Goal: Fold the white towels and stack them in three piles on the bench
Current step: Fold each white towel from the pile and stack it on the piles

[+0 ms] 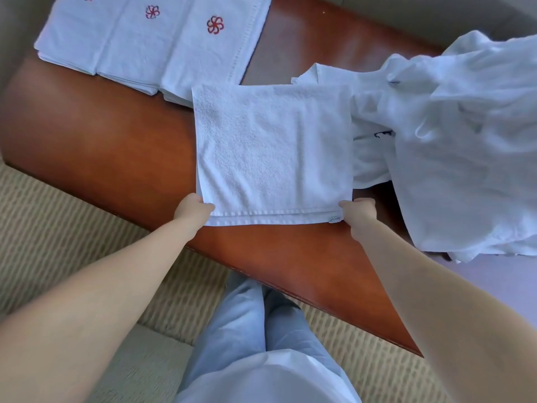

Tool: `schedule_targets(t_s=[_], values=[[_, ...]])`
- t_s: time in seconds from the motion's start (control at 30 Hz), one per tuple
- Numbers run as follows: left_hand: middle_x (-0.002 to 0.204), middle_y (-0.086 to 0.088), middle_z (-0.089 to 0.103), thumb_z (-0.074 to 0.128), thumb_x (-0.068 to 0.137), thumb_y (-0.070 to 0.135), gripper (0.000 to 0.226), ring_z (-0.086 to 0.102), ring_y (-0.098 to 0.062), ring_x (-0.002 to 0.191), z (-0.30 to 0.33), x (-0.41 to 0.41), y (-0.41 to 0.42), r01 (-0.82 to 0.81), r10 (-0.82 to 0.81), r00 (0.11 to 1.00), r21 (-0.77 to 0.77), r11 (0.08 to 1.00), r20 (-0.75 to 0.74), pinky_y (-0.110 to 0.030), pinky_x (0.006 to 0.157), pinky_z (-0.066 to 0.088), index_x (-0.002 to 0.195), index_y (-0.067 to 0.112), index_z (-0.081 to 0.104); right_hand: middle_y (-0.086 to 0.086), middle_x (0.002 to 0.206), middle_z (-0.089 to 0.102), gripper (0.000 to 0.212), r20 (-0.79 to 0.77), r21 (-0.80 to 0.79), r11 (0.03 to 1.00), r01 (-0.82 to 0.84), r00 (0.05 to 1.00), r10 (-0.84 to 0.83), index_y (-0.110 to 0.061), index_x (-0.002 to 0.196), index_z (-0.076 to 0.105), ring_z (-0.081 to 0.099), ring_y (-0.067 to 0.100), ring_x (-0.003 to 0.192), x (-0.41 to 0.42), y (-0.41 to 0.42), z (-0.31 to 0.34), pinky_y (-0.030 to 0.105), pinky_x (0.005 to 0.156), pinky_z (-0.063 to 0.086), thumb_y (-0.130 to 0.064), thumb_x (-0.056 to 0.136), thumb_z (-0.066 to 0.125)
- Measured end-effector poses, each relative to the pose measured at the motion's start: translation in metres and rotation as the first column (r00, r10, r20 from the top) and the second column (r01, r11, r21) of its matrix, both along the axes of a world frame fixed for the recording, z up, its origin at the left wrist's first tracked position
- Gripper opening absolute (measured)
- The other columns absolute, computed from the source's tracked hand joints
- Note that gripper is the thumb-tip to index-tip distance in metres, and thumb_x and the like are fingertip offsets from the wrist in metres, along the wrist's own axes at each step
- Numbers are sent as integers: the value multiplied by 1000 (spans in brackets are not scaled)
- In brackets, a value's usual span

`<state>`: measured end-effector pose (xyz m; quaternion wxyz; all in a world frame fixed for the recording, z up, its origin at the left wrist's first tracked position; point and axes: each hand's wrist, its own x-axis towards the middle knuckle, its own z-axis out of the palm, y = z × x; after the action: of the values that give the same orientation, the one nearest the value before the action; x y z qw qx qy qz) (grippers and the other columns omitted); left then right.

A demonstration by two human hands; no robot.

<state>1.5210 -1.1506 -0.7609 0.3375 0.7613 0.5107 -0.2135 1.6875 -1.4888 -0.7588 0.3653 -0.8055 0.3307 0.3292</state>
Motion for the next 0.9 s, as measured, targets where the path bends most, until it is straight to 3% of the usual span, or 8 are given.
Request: schedule_targets(t_s=[0.07,0.13,0.23,0.37,0.57,0.73,0.8,0.9], values=[[81,-3,41,62,94,21,29,47,-22,76,0,-1,-1,-23,23,1000,-25,999,20,-35,65,36,79,17,38,2,91,53,10,-50,8,999,-35,998,35,-5,85,58,51,19,76,4,-4,-4,23,64,41,-10,93,61],[90,-6,48,62,94,21,20,54,-24,82,1,-1,0,-44,46,998,-52,998,34,-42,74,49,87,14,45,0,102,64,23,-24,25,998,-53,998,54,1,114,67,63,20,84,5,-7,-5,22,74,48,-8,94,61],[100,-6,58,63,95,18,15,66,-27,93,6,-2,-1,-90,96,994,-106,990,57,-52,96,56,104,9,55,5,86,61,18,61,55,997,-60,996,57,-2,109,65,57,19,76,1,-11,0,28,69,48,-9,92,65],[92,-4,59,60,95,15,13,62,-17,73,33,4,-2,-229,266,946,-204,952,182,-39,86,58,106,9,57,9,71,58,10,96,137,990,-36,995,23,-10,78,59,54,22,72,5,-11,32,36,73,50,-5,87,59],[80,-8,40,50,76,15,6,38,-14,56,80,0,3,-356,501,749,-376,856,433,-35,72,54,82,15,51,1,62,38,19,295,291,956,20,949,-110,-14,81,48,36,17,51,12,-18,85,34,58,35,-17,63,51],[73,-3,49,57,86,16,14,56,-18,66,36,-37,-7,-245,288,924,-188,951,253,-38,73,57,77,16,46,9,72,57,9,211,130,968,-216,960,185,-10,76,53,50,26,68,-16,-30,40,44,65,46,-17,80,56],[78,-6,58,58,87,14,6,61,-22,74,14,-47,-6,-183,199,964,-106,977,175,-44,76,59,85,16,52,6,92,69,10,155,52,947,-316,940,305,-14,95,65,62,25,84,-23,-34,17,40,76,52,-19,88,60],[82,-6,60,60,87,17,7,63,-24,78,5,-45,-6,-137,146,981,-77,988,129,-53,86,58,89,15,53,5,96,70,12,145,1,943,-332,933,329,-16,100,65,62,21,82,-26,-37,2,31,65,46,-20,89,61]])
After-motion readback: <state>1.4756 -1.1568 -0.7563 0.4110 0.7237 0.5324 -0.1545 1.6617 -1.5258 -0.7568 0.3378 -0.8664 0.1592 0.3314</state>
